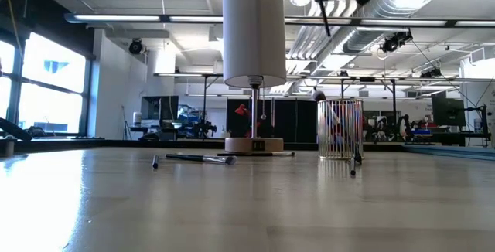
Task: Pick & Place Makeup Brushes
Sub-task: Put the black eyeshadow brush into the makeup brush holder
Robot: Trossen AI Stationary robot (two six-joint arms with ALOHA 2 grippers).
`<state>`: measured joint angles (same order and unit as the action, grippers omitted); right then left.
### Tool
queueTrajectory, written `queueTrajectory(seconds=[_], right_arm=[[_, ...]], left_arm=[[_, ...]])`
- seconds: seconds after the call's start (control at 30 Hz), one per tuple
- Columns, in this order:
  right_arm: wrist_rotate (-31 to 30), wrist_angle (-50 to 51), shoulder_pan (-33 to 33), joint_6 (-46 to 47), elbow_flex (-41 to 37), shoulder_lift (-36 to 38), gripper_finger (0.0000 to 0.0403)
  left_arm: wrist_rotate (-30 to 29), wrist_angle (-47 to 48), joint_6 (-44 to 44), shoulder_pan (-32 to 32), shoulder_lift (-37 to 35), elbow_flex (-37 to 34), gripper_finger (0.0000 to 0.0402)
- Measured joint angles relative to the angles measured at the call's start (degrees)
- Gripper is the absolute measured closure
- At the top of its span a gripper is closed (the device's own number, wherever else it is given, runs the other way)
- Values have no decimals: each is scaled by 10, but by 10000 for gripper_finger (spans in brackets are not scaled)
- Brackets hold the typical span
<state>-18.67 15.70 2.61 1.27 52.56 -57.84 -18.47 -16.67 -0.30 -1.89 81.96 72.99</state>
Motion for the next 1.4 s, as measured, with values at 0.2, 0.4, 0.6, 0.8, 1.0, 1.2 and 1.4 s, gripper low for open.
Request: queueTrajectory(seconds=[0.2,0.4,0.6,0.8,1.0,1.2,1.4], right_arm=[[-8,-153,17,13,-187,97,384],[5,-330,35,31,-352,120,384],[3,-392,35,72,-419,98,368],[-29,-363,35,92,-398,92,284],[-29,-270,35,64,-313,92,237],[-28,-69,23,96,-185,92,244],[-23,140,5,254,-70,78,312]], left_arm=[[4,66,-25,-1,-29,2,257],[5,132,-72,0,-37,0,257],[-3,209,-125,0,-35,0,257],[-34,289,-174,0,-36,0,257],[-36,387,-201,0,-49,0,257],[-79,429,-235,-15,-97,-41,257],[-139,454,-346,-40,-170,-145,257]])
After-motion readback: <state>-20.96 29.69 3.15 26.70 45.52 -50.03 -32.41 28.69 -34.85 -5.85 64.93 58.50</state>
